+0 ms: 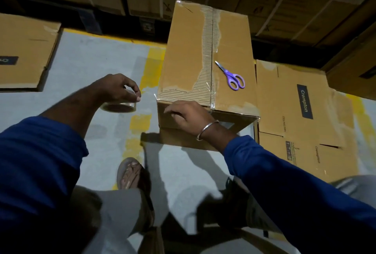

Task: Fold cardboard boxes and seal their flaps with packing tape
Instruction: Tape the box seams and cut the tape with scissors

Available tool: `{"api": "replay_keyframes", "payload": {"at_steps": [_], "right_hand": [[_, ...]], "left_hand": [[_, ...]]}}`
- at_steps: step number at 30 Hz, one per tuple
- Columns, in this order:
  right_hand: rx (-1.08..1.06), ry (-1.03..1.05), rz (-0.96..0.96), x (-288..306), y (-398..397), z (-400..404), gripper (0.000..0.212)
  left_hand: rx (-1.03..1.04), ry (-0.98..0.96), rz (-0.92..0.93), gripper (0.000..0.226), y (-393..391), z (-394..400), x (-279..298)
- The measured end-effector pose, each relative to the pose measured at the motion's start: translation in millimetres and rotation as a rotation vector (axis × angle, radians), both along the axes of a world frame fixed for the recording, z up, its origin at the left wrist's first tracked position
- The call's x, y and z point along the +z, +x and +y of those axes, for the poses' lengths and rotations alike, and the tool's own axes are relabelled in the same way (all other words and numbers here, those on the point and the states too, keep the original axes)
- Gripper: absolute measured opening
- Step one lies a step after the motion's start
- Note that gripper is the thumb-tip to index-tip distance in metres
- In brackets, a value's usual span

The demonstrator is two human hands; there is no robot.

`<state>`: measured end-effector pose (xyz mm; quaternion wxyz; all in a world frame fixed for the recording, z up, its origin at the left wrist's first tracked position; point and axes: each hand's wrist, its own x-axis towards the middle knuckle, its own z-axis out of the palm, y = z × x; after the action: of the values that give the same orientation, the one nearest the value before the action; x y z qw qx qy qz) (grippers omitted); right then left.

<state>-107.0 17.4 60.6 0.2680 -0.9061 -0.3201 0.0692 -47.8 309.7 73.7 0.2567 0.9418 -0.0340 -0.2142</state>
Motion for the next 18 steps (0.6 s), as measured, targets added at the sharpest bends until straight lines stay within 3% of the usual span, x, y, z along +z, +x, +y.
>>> {"api": "replay_keyframes", "payload": {"at_steps": [10,18], "right_hand": [[-0.364,0.255,0.450,7,-19,-108,0.025],[-0.940,0.312,0.989,36,-28,-180,0.023]], "left_hand": [[-0.006,0.028,0.012,0.006,-1,-4,5],[-0.033,0.072,0.021,0.005,-2,-9,8]]}}
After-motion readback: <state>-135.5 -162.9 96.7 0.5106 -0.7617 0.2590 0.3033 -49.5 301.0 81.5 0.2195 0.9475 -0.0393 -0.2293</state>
